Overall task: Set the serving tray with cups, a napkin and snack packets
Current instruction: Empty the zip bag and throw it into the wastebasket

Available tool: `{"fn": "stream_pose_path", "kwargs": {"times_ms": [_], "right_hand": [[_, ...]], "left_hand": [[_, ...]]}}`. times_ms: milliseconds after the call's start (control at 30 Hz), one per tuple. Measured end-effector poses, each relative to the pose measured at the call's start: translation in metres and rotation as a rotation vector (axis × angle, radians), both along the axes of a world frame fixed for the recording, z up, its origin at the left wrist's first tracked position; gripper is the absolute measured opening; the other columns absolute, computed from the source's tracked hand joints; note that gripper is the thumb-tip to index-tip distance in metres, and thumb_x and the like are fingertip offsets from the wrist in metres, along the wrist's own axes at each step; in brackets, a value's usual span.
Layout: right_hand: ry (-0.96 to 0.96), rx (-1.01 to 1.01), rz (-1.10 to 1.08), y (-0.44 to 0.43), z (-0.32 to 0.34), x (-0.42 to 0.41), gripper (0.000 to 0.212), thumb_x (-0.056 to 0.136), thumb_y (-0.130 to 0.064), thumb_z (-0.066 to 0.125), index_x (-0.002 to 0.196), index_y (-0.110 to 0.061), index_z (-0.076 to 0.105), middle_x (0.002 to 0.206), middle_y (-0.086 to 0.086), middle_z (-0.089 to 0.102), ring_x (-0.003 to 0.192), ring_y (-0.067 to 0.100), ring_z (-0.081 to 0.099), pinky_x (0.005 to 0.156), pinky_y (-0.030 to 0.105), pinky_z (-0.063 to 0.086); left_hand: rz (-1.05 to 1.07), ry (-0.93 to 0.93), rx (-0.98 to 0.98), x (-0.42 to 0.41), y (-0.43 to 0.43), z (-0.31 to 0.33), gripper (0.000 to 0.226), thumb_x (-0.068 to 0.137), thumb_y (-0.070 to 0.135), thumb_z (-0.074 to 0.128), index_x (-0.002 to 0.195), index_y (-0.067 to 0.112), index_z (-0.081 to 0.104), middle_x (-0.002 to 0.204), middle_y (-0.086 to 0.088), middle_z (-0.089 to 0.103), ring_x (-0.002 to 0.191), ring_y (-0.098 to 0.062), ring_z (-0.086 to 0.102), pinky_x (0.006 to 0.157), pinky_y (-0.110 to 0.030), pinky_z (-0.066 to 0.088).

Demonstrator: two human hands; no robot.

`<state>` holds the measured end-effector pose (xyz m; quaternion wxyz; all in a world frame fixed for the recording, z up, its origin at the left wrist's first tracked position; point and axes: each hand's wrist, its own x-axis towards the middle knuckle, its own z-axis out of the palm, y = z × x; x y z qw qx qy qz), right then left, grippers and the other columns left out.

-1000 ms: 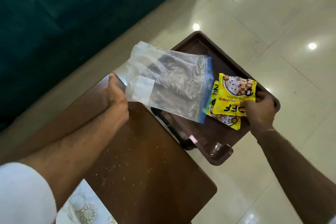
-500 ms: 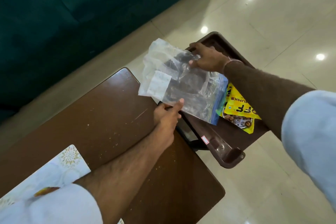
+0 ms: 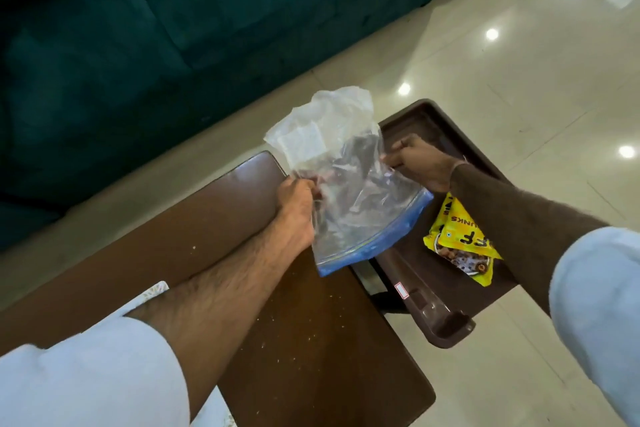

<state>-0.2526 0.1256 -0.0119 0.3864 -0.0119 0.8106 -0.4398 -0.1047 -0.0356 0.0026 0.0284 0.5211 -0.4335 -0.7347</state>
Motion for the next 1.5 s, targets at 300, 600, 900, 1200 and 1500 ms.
{"fn": "stream_pose_path", "kwargs": {"times_ms": [300, 600, 900, 1200, 1500], "right_hand": [[-0.159, -0.322, -0.247, -0.018, 0.061, 0.013, 0.004, 0.078, -0.003, 0.068, 0.08, -0.005, 0.065, 0.072, 0.014, 0.063, 0.062, 0.026, 0.059, 0.056, 0.033, 0.053], [0.352, -0.42, -0.214, -0.123, 0.251, 0.036, 0.03, 0.085, 0.002, 0.05, 0.104, -0.021, 0.048, 0.055, 0.006, 0.068, 0.044, 0.019, 0.061, 0.042, 0.028, 0.049], [0.478, -0.568, 0.055, -0.225, 0.428, 0.087, 0.045, 0.079, 0.01, 0.063, 0.12, -0.008, 0.067, 0.107, 0.003, 0.068, 0.088, 0.013, 0.068, 0.064, 0.017, 0.056], [0.94, -0.484, 0.178, -0.316, 0.571, 0.164, 0.004, 0.083, -0.011, 0.072, 0.086, -0.013, 0.07, 0.085, -0.004, 0.059, 0.072, 0.01, 0.055, 0.062, 0.007, 0.042], [1.2, -0.431, 0.4, -0.387, 0.69, 0.259, 0.007, 0.089, -0.025, 0.066, 0.087, -0.031, 0.065, 0.132, -0.001, 0.044, 0.125, 0.025, 0.044, 0.107, 0.035, 0.036]], "left_hand": [[0.099, 0.099, -0.14, -0.007, -0.053, 0.075, 0.027, 0.073, -0.008, 0.052, 0.092, 0.009, 0.061, 0.077, -0.01, 0.068, 0.068, -0.027, 0.061, 0.07, -0.042, 0.049], [0.261, 0.072, -0.667, 0.025, -0.149, 0.245, 0.03, 0.078, 0.011, 0.061, 0.095, 0.033, 0.048, 0.082, 0.006, 0.063, 0.066, -0.014, 0.059, 0.058, -0.03, 0.051], [0.212, 0.248, -0.889, 0.095, -0.246, 0.395, 0.027, 0.086, 0.014, 0.066, 0.108, 0.027, 0.075, 0.104, 0.011, 0.068, 0.096, -0.008, 0.063, 0.077, -0.025, 0.056], [0.283, 0.277, -1.055, 0.205, -0.324, 0.544, 0.045, 0.073, -0.001, 0.045, 0.097, 0.025, 0.074, 0.103, -0.002, 0.071, 0.099, -0.023, 0.066, 0.084, -0.04, 0.059], [-0.081, -0.066, -1.615, 0.304, -0.357, 0.654, 0.065, 0.059, 0.024, 0.062, 0.123, 0.036, 0.058, 0.143, 0.005, 0.049, 0.133, -0.02, 0.039, 0.115, -0.047, 0.017]]}}
